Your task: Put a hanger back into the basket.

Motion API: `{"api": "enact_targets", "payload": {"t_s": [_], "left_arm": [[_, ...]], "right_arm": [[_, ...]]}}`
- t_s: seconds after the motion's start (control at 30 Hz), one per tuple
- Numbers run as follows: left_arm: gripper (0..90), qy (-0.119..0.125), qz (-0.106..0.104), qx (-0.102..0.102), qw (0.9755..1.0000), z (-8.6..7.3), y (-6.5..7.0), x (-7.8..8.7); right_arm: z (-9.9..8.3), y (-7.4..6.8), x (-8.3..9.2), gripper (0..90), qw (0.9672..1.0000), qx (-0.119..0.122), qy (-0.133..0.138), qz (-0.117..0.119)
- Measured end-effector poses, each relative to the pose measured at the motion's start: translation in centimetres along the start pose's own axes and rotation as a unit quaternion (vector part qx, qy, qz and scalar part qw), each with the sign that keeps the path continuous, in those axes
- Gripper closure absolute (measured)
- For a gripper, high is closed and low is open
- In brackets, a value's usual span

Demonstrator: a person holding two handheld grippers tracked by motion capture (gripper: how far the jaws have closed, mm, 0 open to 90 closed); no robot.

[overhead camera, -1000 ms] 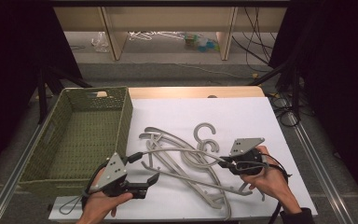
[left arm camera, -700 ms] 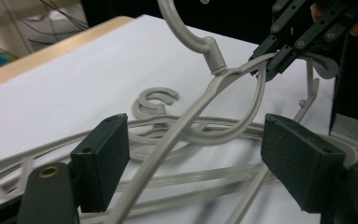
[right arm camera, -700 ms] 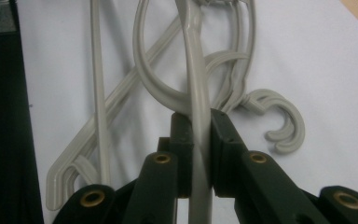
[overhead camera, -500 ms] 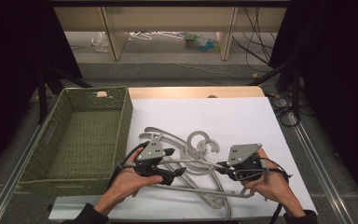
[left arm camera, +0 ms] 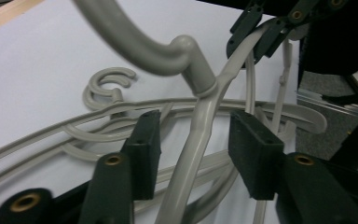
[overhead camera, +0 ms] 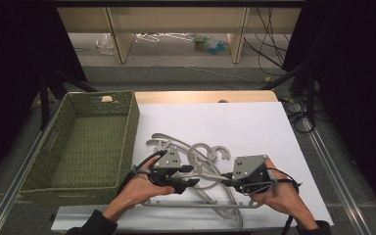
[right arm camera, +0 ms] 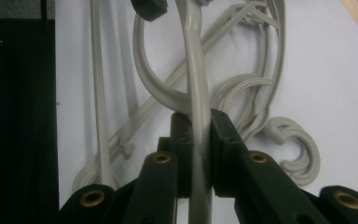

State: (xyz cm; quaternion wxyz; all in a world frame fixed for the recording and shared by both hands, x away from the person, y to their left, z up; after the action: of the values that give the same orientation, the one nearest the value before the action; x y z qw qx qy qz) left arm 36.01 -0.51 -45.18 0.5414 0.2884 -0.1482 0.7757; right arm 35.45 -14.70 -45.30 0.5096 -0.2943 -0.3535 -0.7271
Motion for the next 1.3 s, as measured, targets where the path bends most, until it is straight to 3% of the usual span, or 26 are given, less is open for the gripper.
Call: {"api": "enact_targets", "payload": {"t_s": [0.07,0.37,0.6,0.63,0.67,0.7,0.73,0.77,0.83,0.93,0.97,1.0,1.03,1.07,1.13,1.2,1.27,1.3], "left_arm": [[64.6,-0.005,-0.006,-0.008,0.9999,0.0,0.1,0.0],[76.2,-0.022,-0.024,-0.038,0.9987,-0.2,0.8,0.4],[80.2,-0.025,-0.025,-0.037,0.9987,-0.1,1.3,0.9],[80.2,-0.024,-0.023,-0.033,0.9989,0.0,1.3,0.9],[80.3,-0.023,-0.015,-0.026,0.9993,0.1,1.1,1.2],[80.3,-0.023,-0.015,-0.026,0.9993,0.1,1.1,1.2],[80.3,-0.022,-0.002,-0.019,0.9996,0.2,0.6,1.6],[80.3,-0.023,0.001,-0.016,0.9996,0.2,0.4,1.7],[80.3,-0.024,0.012,-0.008,0.9996,0.1,-0.2,2.1],[80.3,-0.024,0.021,0.004,0.9995,0.2,-0.7,2.6],[80.3,-0.023,0.024,0.007,0.9994,0.2,-0.9,2.9],[80.3,-0.021,0.028,0.014,0.9993,0.3,-1.1,3.2],[80.3,-0.018,0.031,0.014,0.9992,0.4,-1.3,3.5],[80.3,-0.015,0.036,0.021,0.999,0.6,-1.6,3.9],[80.3,-0.01,0.041,0.028,0.9987,0.8,-2.0,4.4],[80.3,0.007,0.055,0.048,0.9973,1.5,-2.9,5.6],[80.3,0.011,0.058,0.053,0.9968,1.8,-3.2,6.1],[80.3,0.017,0.067,0.06,0.9958,2.1,-3.6,6.7]], "right_arm": [[0.1,-0.1,-0.1,81.9,1.0,0.005,0.0,0.001],[0.3,-0.4,0.0,81.4,0.9997,0.021,0.005,0.01],[0.6,-0.1,0.1,78.3,0.9995,0.028,0.014,-0.004],[0.6,-0.1,0.1,77.8,0.9996,0.025,0.011,-0.004],[0.8,0.1,0.2,74.4,0.9998,0.004,0.014,-0.014],[0.8,0.1,0.2,74.4,0.9998,0.004,0.014,-0.014],[1.1,0.6,0.5,66.3,0.999,-0.026,0.023,-0.027],[1.2,0.7,0.6,61.6,0.9985,-0.036,0.028,-0.029],[1.6,1.3,1.2,54.2,0.9956,-0.067,0.047,-0.046],[2.0,1.6,1.7,48.7,0.9929,-0.083,0.064,-0.056],[2.6,2.0,2.4,43.5,0.9869,-0.116,0.089,-0.069],[2.6,2.0,2.4,43.5,0.9869,-0.116,0.089,-0.069],[2.8,2.0,2.7,41.6,0.9845,-0.124,0.101,-0.071],[3.1,2.1,3.2,38.4,0.9786,-0.148,0.121,-0.077],[3.1,2.1,3.4,37.3,0.977,-0.152,0.129,-0.077],[3.1,1.7,3.9,36.3,0.9712,-0.171,0.147,-0.078],[2.9,1.5,4.0,36.0,0.971,-0.174,0.146,-0.074],[2.2,1.1,3.8,34.1,0.9693,-0.188,0.14,-0.074]]}}
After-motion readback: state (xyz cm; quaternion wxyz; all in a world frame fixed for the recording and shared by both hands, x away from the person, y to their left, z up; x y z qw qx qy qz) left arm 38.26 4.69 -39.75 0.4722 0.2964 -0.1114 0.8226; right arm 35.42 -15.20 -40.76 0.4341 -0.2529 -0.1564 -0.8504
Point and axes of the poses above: each handheld gripper's, and its own axes: x roughly backward along the jaws, z roughly out of its top, y roughly to its right, the point moved 9 cm from there along -x, roughly forward along the jaws, and after that the axes turned 4 degrees about -y, right-handed, at the moved point
